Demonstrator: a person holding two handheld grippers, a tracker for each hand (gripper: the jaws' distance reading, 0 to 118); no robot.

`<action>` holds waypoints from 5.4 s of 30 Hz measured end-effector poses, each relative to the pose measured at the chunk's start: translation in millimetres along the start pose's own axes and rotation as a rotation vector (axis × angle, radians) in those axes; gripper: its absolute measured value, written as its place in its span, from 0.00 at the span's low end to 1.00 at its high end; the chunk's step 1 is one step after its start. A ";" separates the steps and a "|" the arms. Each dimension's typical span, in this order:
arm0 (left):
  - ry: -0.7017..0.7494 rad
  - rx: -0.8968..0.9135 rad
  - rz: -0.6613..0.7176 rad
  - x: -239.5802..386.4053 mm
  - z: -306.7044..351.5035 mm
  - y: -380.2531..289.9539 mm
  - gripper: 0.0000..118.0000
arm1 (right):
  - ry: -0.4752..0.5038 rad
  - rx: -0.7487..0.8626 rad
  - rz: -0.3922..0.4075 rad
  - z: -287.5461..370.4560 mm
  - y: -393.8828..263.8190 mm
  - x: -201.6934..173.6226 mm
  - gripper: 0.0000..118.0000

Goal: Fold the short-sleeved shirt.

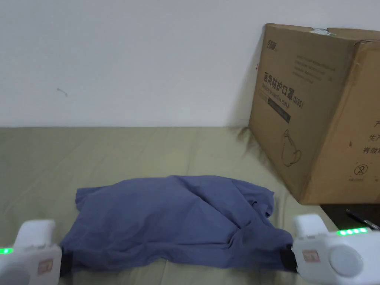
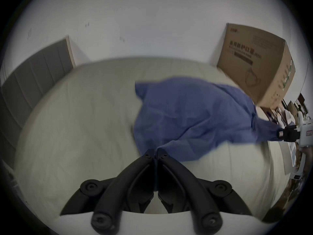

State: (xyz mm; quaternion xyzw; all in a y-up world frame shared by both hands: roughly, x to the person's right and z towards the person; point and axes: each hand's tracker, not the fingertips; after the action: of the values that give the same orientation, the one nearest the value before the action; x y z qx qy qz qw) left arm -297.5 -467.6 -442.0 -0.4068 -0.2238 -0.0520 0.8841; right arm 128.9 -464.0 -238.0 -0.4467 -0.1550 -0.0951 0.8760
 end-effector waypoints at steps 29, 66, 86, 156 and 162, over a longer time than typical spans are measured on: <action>-0.008 0.028 -0.039 -33.1 148.4 -199.1 0.01 | 0.055 -0.032 -0.062 137.9 -216.0 43.0 0.00; -0.103 -0.170 0.015 -24.0 259.8 -147.0 0.00 | 0.274 0.489 -0.145 284.8 -217.4 -46.9 0.00; 0.058 -0.242 -0.195 -12.5 130.4 -189.8 0.30 | 0.307 0.303 -0.080 229.6 -219.0 -63.5 0.00; -0.025 -0.013 0.151 -40.3 66.8 -73.9 0.98 | -0.030 0.076 -0.200 63.0 -72.0 44.8 0.93; -0.069 0.098 0.125 -32.0 127.4 -97.7 0.98 | 0.045 0.165 -0.243 117.0 -111.7 34.8 0.93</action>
State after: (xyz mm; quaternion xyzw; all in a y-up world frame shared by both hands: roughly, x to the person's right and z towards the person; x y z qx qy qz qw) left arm -398.0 -440.7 -315.5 -0.3777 -0.2307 0.0284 0.8963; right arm 105.4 -435.1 -76.8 -0.3487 -0.1955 -0.1974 0.8951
